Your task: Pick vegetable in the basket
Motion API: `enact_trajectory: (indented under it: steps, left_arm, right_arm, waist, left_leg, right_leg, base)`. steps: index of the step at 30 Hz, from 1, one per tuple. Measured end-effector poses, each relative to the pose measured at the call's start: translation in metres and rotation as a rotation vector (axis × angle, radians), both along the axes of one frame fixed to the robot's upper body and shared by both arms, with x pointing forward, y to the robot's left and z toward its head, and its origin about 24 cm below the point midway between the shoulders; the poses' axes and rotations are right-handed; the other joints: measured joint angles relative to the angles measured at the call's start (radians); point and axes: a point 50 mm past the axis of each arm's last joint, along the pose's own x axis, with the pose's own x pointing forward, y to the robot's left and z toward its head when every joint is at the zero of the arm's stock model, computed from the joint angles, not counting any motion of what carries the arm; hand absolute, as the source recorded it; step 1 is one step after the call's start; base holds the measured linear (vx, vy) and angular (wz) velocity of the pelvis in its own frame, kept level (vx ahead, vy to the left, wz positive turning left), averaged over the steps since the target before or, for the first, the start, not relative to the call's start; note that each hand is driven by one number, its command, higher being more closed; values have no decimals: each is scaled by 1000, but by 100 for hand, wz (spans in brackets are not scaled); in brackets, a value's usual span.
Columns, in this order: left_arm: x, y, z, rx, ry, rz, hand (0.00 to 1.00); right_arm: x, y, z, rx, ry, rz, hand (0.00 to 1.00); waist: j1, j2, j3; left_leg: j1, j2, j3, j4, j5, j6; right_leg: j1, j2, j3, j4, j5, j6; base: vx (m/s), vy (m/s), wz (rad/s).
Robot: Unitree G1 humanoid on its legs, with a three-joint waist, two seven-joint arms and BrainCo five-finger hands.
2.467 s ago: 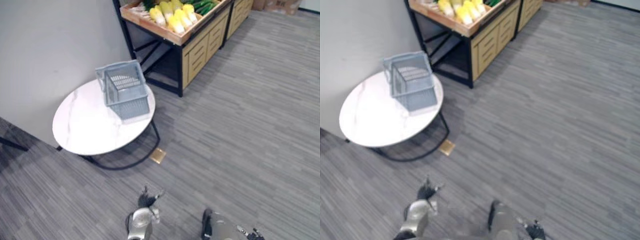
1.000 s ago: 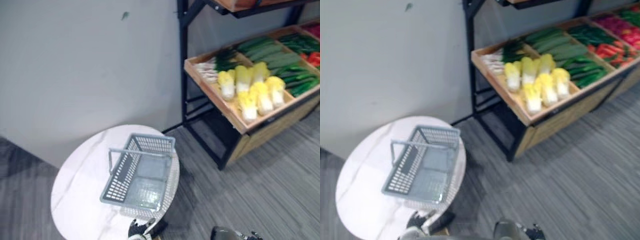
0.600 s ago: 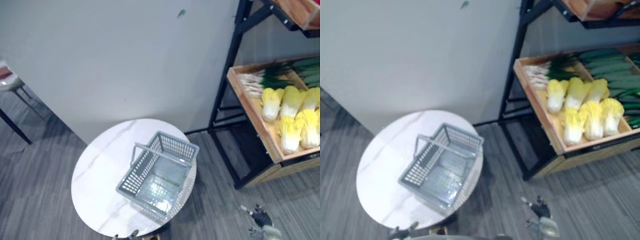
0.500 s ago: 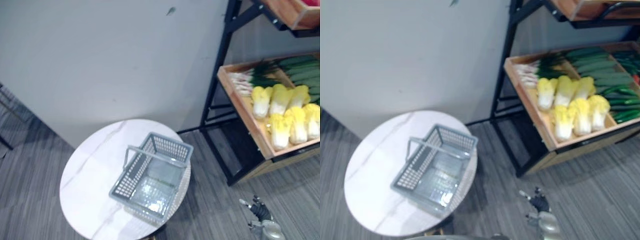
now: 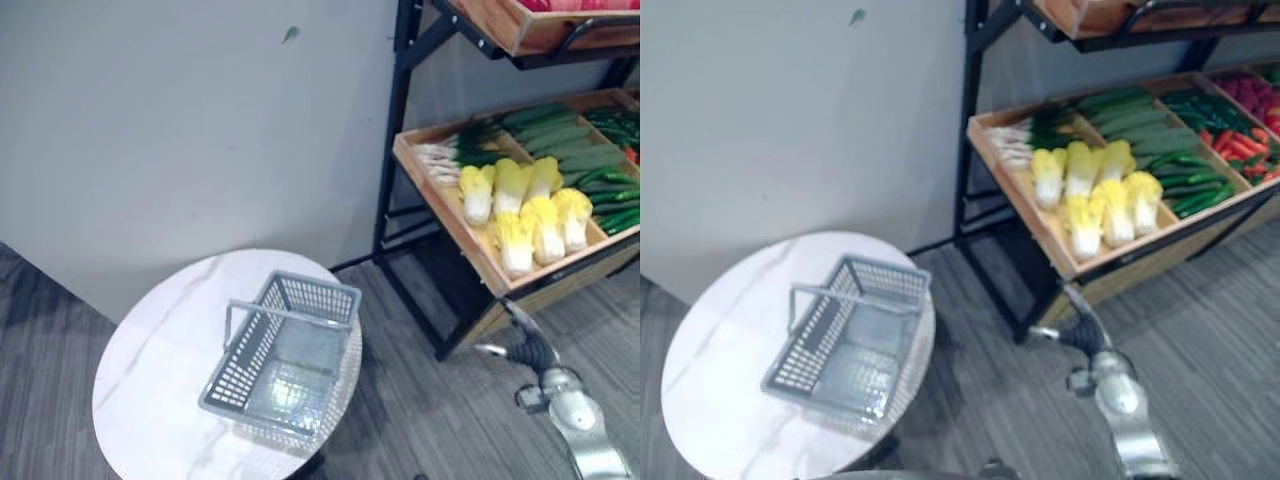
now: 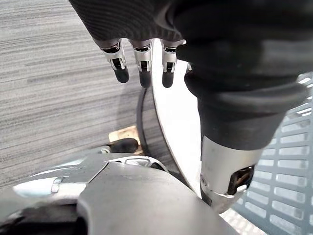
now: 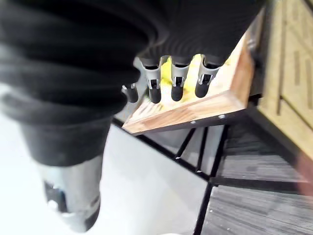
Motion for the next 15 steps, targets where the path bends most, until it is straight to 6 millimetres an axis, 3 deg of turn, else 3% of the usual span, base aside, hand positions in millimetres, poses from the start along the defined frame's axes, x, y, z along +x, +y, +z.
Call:
enact_trajectory:
  steps: [5, 8, 12, 15]
  left_arm:
    - [4, -2, 0, -6, 2, -53, 0]
    - [8, -3, 0, -6, -7, -58, 0]
    - [8, -2, 0, 1, -9, -18, 0]
    - [13, 1, 2, 15, -33, 4, 0]
  right_arm:
    - [45, 77, 28, -151, -128, 336, 0]
    - [64, 110, 40, -232, -188, 438, 0]
    - [89, 156, 36, -297, -152, 518, 0]
    - [106, 171, 32, -365, -103, 508, 0]
  waist:
    - [35, 6, 0]
    - [63, 5, 2]
    - [94, -1, 13]
    - [114, -11, 43]
  left_leg:
    - [-20, -4, -23, 0, 12, 15]
    - [-36, -6, -25, 0, 21, 18]
    - [-37, -9, -28, 0, 27, 20]
    - [-37, -11, -35, 0, 29, 22]
  right_leg:
    - [-1, -3, -13, -15, 22, 0]
    - [-13, -3, -15, -23, 36, -3]
    - [-7, -4, -16, -34, 49, -2]
    - [-1, -7, -23, -36, 49, -1]
  base:
    - [-82, 9, 9]
    - [-24, 9, 7]
    - [3, 2, -1]
    - [10, 0, 6]
